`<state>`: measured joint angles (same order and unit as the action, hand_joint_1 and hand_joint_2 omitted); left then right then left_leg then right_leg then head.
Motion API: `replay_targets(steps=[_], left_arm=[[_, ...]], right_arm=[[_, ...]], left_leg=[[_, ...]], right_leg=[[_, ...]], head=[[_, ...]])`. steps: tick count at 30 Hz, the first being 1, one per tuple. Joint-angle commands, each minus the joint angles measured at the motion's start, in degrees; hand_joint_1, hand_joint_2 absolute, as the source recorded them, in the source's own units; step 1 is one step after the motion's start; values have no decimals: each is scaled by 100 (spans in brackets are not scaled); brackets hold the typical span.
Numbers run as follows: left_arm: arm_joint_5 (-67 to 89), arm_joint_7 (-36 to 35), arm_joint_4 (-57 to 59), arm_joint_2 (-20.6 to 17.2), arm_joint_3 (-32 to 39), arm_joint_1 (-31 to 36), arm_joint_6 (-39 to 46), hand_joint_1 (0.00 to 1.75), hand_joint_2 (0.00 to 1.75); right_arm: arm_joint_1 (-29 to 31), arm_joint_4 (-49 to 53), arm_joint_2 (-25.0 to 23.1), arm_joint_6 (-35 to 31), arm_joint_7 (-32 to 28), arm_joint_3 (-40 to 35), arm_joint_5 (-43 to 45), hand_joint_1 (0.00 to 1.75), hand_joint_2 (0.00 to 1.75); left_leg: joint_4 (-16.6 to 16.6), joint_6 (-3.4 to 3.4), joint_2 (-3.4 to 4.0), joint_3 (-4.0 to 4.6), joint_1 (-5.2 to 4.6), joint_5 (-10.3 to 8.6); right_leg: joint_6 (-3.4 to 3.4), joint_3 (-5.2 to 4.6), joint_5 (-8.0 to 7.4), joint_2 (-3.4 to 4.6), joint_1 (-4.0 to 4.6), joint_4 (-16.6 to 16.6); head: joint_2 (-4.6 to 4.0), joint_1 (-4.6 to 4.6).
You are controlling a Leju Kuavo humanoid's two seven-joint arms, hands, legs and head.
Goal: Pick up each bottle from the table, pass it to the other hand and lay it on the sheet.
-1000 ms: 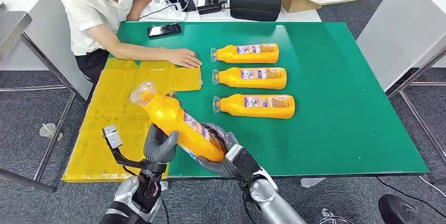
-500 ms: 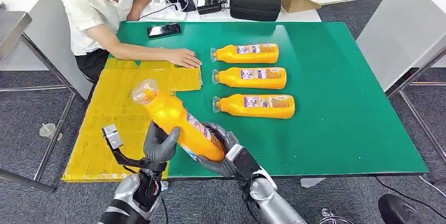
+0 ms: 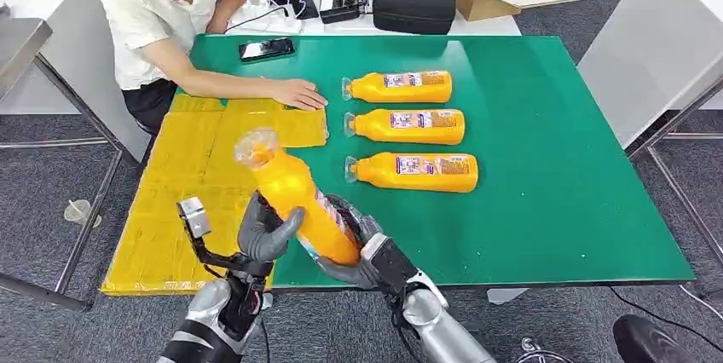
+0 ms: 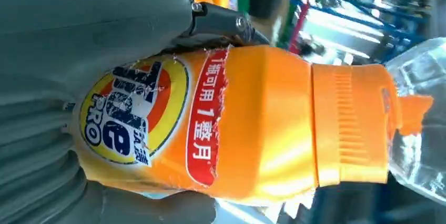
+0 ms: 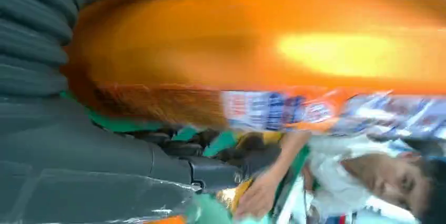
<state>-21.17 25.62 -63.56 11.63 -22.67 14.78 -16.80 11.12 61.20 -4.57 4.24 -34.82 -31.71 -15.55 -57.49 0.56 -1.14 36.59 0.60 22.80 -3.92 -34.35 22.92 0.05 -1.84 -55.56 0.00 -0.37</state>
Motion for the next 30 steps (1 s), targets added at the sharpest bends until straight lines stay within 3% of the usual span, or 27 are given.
replay_targets(steps=[1, 3, 5, 6, 11, 13, 15, 17, 19, 20, 30], left_arm=[[1078, 22, -943, -619, -10, -323, 1272, 175, 175], [1172, -34, -1376, -753, 37, -582, 1306, 175, 175], [1202, -61, -1483, -757, 57, -655, 1314, 175, 175], [1345, -59, -1496, -774, 41, -658, 1404, 175, 175], [1417, -95, -1657, -836, 152, -816, 1482, 175, 175], [1761, -106, -1670, -871, 131, -815, 1728, 175, 175], [3500, -45, -1589, -1118, -84, -693, 2927, 175, 175], [5861, -884, -1088, -1407, -339, -368, 3888, 175, 175], [6819, -1184, -375, -1495, -419, 20, 3794, 175, 175], [7271, -1302, -10, -1570, -599, 265, 3571, 175, 175], [7497, -1299, 383, -1500, -653, 513, 3432, 175, 175]], right_arm=[[-255, -130, 271, -3308, 70, 1237, -1079, 0, 0], [-352, 75, 483, -4129, 151, 1850, -1493, 0, 0], [-417, 207, 508, -3938, 103, 2122, -1565, 0, 0], [-424, 152, 521, -4357, 355, 2268, -1937, 0, 0], [-595, 192, 655, -4419, 474, 2910, -2125, 0, 0], [-655, 296, 503, -4424, 374, 3246, -2370, 0, 0], [-718, 392, 388, -4375, 154, 3322, -2095, 0, 0], [-664, 334, 401, -4326, 183, 3159, -2292, 0, 0], [-505, 154, 361, -4201, 213, 3003, -2371, 0, 0], [-416, 56, 332, -4131, 200, 2926, -2381, 0, 175], [-319, -52, 308, -4079, 169, 2834, -2362, 0, 175]], left_leg=[[1, -1, 18, -38, 6, 19], [5, 1, 3, -15, 1, 6], [1, 3, 1, -20, -2, 11], [-3, 3, 3, -30, 0, 19], [-3, 0, 2, -27, -1, 19], [0, 0, -4, -19, -3, 14], [-1, -1, 4, -16, -2, 14], [-5, -3, 13, -32, 3, 24], [5, -2, 2, -12, -2, 7], [7, -2, 1, -18, -2, 5], [0, -6, 11, -25, 4, 7]], right_leg=[[26, 38, 14, 6, 11, 7], [12, 16, 5, -3, 3, 7], [15, 22, 11, -7, 2, 5], [22, 34, 18, -8, 5, 4], [25, 28, 15, -6, 5, 2], [21, 21, 12, -11, 3, 3], [20, 16, 10, -3, 4, 3], [31, 31, 17, 2, 11, 0], [15, 10, 4, -1, 3, 5], [17, 14, 4, -4, 2, 5], [23, 22, 6, 0, 8, 4]], head=[[0, 0], [0, -2], [0, -2], [0, 0], [0, 0], [0, 0], [0, -2], [0, 0], [0, -2], [0, 0], [0, -2]])
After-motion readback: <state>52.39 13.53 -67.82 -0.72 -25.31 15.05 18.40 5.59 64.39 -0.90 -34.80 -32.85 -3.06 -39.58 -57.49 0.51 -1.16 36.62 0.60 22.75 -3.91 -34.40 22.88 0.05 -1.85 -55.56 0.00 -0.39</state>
